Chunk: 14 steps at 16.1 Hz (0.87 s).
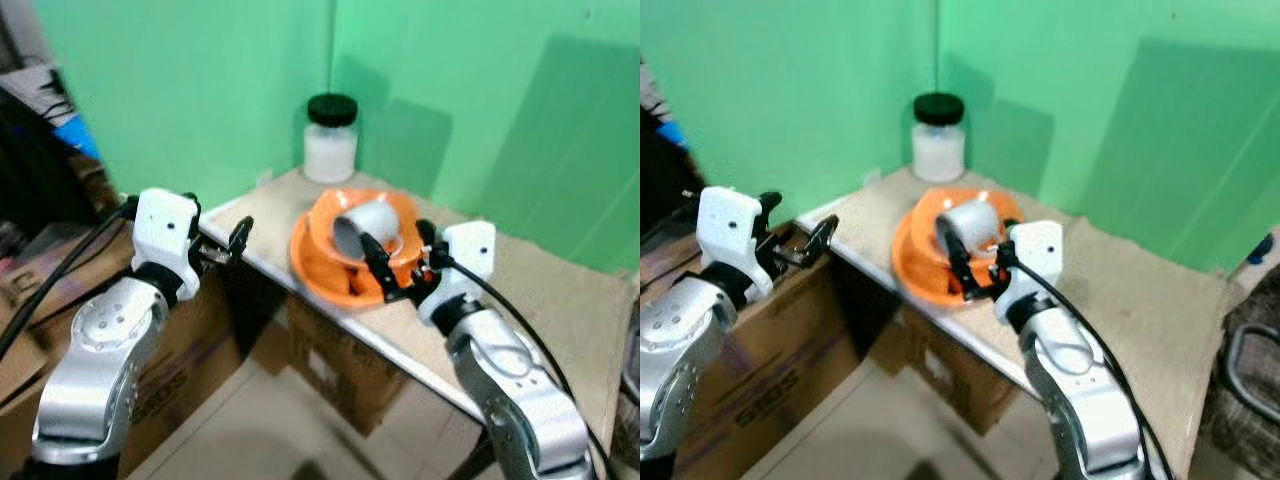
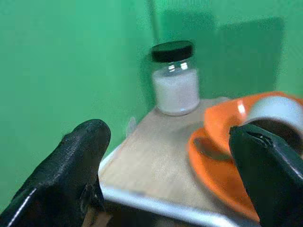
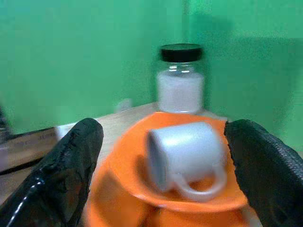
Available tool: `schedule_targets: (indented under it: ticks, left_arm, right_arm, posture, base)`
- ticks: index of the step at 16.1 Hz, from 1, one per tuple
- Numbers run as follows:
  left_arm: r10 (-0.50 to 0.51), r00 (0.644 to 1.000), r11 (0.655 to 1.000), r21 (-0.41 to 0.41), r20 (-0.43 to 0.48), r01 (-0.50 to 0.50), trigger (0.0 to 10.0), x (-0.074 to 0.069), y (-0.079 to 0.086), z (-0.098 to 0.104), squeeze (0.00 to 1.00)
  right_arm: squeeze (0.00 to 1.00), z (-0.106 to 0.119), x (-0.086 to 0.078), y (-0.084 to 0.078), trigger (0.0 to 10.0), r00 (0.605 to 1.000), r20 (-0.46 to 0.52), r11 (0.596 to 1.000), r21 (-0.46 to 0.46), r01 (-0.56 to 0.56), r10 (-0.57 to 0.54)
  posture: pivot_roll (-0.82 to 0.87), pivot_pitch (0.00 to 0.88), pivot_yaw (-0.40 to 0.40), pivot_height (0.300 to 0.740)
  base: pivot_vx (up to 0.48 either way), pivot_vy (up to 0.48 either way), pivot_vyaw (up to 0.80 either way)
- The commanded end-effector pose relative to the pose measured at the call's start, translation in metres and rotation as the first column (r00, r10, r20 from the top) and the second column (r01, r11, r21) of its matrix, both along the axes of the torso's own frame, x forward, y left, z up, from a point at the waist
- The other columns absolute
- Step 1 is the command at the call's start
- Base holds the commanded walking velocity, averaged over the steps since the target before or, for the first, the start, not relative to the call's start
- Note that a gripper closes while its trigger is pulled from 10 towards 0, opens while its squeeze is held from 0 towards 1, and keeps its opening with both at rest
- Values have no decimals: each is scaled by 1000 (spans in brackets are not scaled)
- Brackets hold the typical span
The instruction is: Setting the table
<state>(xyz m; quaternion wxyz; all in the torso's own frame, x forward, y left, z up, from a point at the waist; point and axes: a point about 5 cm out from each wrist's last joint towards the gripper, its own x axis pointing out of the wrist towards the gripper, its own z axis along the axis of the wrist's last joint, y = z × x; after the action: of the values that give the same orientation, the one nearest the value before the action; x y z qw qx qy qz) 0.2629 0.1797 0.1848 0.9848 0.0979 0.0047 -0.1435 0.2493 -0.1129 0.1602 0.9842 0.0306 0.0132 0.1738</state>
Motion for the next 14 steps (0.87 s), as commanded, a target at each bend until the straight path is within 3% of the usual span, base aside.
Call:
schedule_targets:
  ticks: [1,5,7,8,11,12,13,14]
  left_arm:
    - [-33,999,999,-2,0,33,10000,0,-7,0,0]
    - [-81,996,997,13,-20,82,10000,-4,-9,-3,0]
    - [-119,991,992,43,-53,121,10000,-7,-9,-8,0]
    - [-147,986,986,66,-84,153,10000,-10,-7,-13,0]
    - [-201,970,972,93,-136,214,10000,-17,-2,-19,0]
    - [-229,959,961,119,-170,251,10000,-21,1,-25,0]
    - [-245,951,954,129,-186,271,10000,-23,2,-27,0]
    - [-263,943,946,137,-203,293,10000,-25,3,-29,0]
  right_arm:
    - [0,-1,1,-7,10000,999,-24,999,-24,32,-33]
    - [0,4,7,1,10000,998,-53,998,-51,-36,33]
    - [0,6,15,5,10000,994,-71,986,-133,-96,87]
    - [0,3,19,9,10000,982,-140,967,-200,-155,129]
    - [0,5,27,14,10000,970,-189,949,-245,-197,152]
    - [141,9,33,18,10000,971,-190,949,-252,-190,144]
    - [200,11,36,19,10000,972,-191,944,-273,-184,134]
    - [180,12,39,22,10000,973,-190,932,-312,-184,128]
  posture:
    - [85,0,15,740]
    - [79,0,13,740]
    - [77,0,8,740]
    - [76,0,2,740]
    - [75,0,-4,740]
    - [73,0,-14,740]
    - [73,0,-20,740]
    - [73,0,-22,740]
  base:
    - [349,0,0]
    - [240,0,0]
    - [0,0,0]
    - [0,0,0]
    - [0,0,0]
    - [0,0,0]
    - [0,0,0]
    - [0,0,0]
